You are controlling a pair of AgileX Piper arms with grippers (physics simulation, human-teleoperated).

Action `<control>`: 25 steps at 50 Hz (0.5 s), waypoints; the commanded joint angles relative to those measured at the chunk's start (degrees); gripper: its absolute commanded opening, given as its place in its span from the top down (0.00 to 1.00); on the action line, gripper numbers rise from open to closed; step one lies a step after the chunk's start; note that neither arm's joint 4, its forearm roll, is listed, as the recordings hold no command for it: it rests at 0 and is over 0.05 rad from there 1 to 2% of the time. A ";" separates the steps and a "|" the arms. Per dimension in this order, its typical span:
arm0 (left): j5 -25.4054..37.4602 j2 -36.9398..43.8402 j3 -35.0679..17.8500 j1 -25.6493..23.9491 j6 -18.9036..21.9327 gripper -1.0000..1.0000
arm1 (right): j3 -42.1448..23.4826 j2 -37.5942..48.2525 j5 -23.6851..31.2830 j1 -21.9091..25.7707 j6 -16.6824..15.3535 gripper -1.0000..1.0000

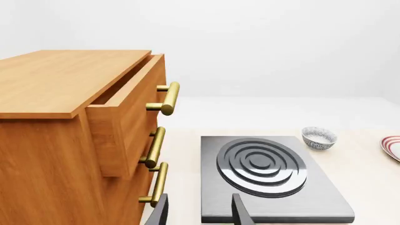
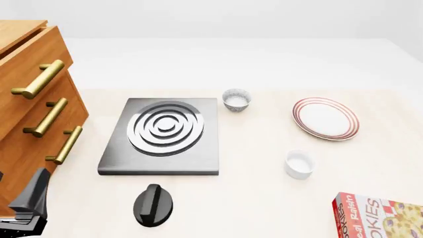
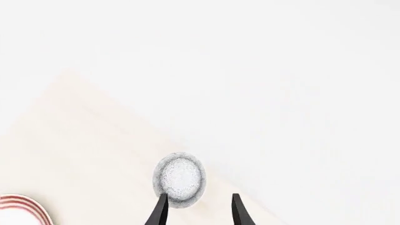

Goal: Pick the akita bowl next to the cookies box and place it on the plate.

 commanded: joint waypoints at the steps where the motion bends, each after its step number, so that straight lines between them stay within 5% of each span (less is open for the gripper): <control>1: 0.00 0.00 0.00 0.00 0.00 0.00 | -0.13 2.48 -1.61 -0.81 0.07 0.00; 25: 0.00 0.00 0.00 0.00 0.00 0.00 | 5.72 7.29 -9.28 0.72 -0.72 0.00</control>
